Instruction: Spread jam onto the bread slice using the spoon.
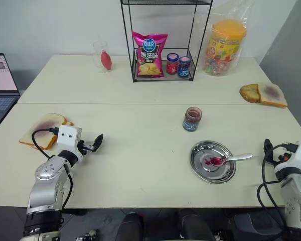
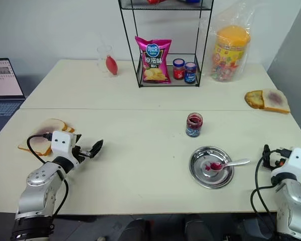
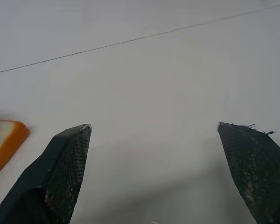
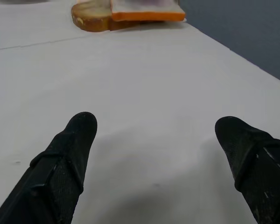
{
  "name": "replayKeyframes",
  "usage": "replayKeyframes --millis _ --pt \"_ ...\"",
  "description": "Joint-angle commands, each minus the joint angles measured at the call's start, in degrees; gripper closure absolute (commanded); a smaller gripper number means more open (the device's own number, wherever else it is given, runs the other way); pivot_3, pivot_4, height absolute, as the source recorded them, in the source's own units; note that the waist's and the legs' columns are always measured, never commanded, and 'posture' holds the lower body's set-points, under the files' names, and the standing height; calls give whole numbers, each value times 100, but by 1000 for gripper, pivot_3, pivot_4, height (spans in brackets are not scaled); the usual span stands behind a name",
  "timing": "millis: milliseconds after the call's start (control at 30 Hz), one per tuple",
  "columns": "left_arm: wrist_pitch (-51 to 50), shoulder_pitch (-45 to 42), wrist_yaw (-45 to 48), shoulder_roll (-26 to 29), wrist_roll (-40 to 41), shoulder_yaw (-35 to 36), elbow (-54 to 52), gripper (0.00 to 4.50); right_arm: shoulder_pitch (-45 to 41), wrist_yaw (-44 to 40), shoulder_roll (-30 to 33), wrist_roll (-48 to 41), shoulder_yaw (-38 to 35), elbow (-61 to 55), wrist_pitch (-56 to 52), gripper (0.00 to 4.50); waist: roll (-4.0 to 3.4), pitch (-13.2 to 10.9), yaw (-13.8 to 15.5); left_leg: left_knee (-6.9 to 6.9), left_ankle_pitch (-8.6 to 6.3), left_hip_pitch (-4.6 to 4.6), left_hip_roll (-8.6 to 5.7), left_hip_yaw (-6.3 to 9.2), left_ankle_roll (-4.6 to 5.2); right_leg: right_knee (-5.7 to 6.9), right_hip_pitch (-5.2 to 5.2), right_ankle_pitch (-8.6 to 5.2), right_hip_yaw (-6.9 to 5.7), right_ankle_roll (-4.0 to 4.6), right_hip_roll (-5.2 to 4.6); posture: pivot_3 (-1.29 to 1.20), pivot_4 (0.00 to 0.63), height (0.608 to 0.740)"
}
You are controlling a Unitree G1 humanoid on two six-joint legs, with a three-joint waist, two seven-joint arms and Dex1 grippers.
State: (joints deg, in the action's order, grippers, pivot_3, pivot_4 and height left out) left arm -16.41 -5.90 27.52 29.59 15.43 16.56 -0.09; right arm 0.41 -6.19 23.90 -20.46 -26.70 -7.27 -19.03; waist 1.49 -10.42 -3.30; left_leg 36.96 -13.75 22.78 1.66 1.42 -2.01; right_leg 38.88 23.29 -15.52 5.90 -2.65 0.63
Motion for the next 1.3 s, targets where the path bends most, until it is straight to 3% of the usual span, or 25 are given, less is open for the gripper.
replayKeyframes --millis 33,100,300,367,467,733,1300 --pt "-1107 -260 -823 -244 1451 1306 -987 0 -900 -649 393 -747 229 -907 -461 34 -2 -11 -75 2 0 0 4 0 0 1 1 2 1 -3 2 0 150 740" --pt "-1557 -538 -1564 -471 2315 2151 -1035 0 -1278 -1253 734 -1052 570 -1088 -848 34 0 -12 -104 5 1 0 7 5 1 10 2 7 -3 -6 3 0 150 740" --pt "-1590 -490 -2677 -307 2498 3469 -805 0 -2627 -2667 1125 -2366 1503 -1164 -2175 34 8 -11 -144 -7 -1 2 14 33 2 2 -1 -3 -23 6 21 0 150 740" --pt "-1588 -314 -2691 -252 2439 3503 -880 0 -2879 -2835 1069 -2539 1697 -1149 -2389 34 11 -12 -130 -5 -2 11 12 36 1 -3 2 -3 -28 6 16 0 150 740" --pt "-1767 356 -2596 -281 2410 3519 -1031 0 -3357 -3415 718 -2727 2574 -1236 -2655 34 20 -11 -107 -5 -6 16 6 34 -6 -16 2 -3 -29 5 6 0 150 740" --pt "-2473 637 -2444 -764 3390 3232 -1074 0 -3290 -3723 267 -2298 3448 -1253 -2476 34 44 -2 69 5 -10 20 4 37 -15 -24 -3 -3 -38 4 -10 0 150 740" --pt "-2407 -451 -2562 -561 3629 3131 204 0 -3101 -3641 155 -1986 3402 -1401 -2403 34 59 4 33 0 -10 17 5 36 -17 -20 1 -4 -35 6 4 0 150 740"
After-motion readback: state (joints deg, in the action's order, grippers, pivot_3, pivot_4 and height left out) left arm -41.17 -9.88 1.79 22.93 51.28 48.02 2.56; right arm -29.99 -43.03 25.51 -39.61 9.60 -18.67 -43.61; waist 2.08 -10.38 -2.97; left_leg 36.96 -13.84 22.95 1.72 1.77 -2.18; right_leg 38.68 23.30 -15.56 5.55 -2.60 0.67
